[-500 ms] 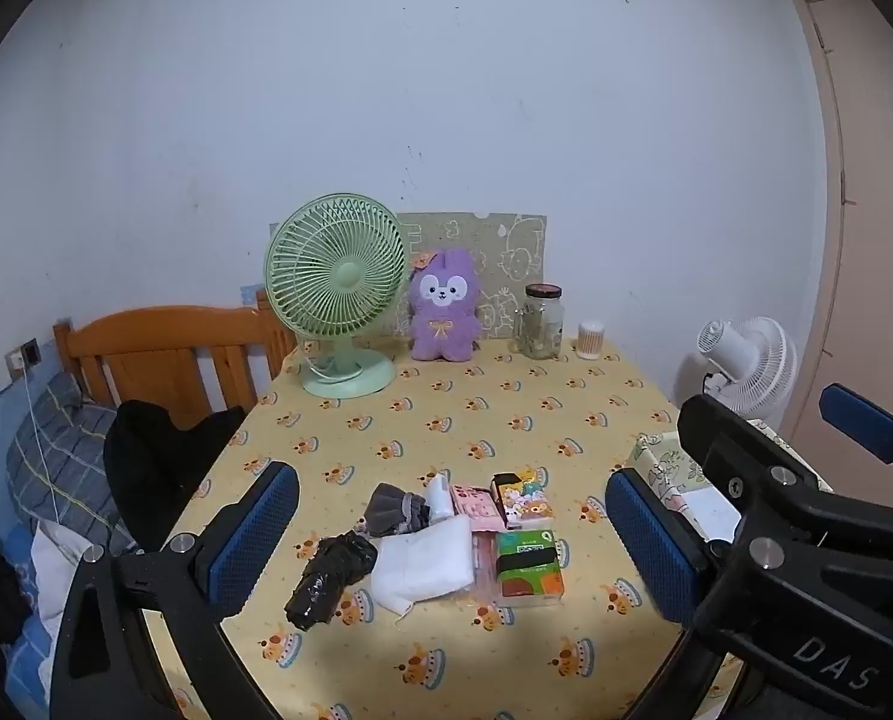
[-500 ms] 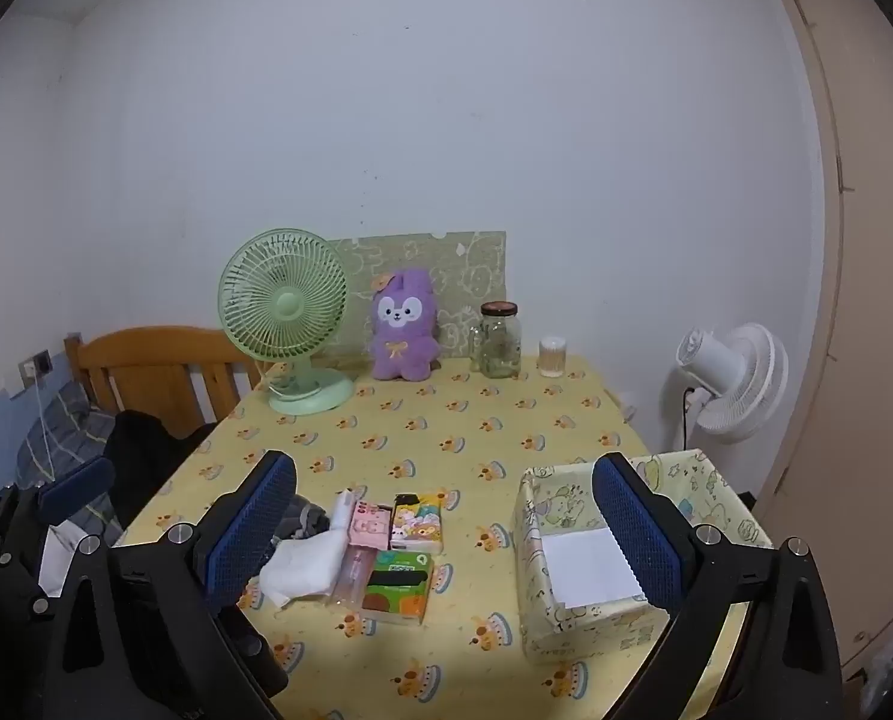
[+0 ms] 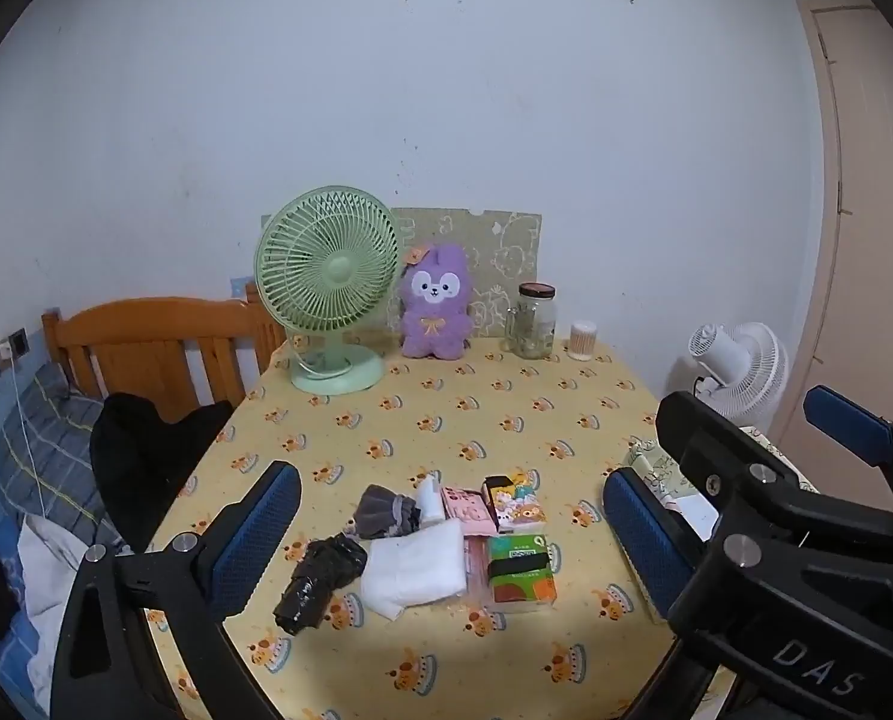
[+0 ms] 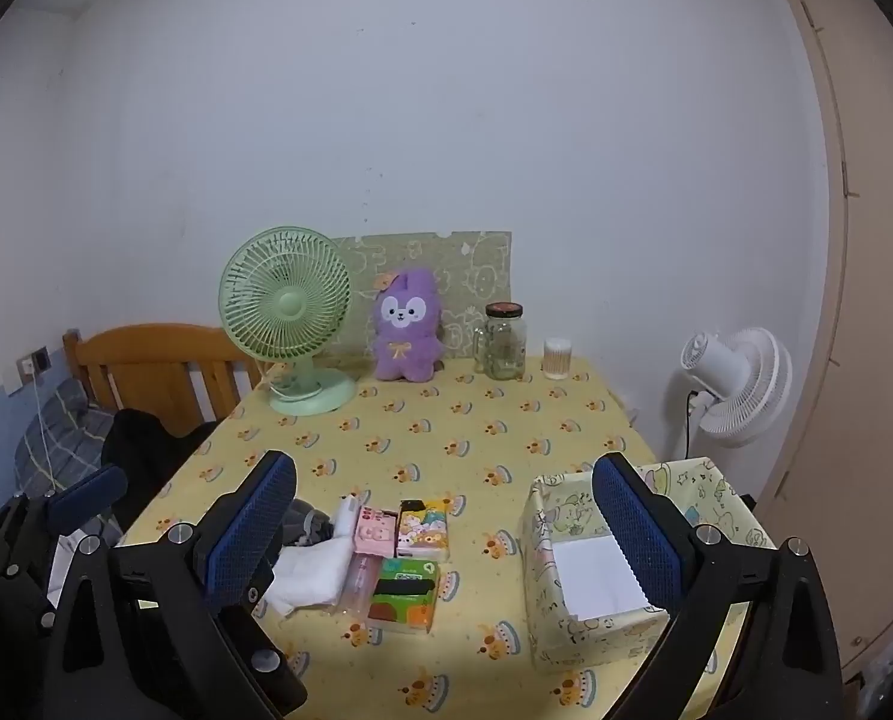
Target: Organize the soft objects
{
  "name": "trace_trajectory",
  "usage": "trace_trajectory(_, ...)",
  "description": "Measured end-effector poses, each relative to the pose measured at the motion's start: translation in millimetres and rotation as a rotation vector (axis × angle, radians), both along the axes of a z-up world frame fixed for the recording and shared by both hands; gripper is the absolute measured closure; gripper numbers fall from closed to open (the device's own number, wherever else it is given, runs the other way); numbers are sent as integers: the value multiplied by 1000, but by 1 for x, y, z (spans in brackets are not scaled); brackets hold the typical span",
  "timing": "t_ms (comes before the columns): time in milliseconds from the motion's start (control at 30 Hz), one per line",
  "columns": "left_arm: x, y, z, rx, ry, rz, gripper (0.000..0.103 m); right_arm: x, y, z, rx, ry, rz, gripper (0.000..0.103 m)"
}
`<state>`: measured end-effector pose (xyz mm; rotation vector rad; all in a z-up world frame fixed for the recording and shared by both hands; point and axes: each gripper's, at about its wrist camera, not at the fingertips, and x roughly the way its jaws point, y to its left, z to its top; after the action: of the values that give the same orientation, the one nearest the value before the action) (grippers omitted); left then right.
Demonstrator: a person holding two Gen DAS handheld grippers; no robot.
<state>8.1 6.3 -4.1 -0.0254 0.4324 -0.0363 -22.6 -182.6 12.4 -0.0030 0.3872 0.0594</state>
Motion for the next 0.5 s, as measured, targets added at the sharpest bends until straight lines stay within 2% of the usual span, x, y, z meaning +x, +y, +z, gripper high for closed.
trace_trajectory(500,3,1,1,-4,10,-6,1,0,-1,-1,-17,-8,-29,3)
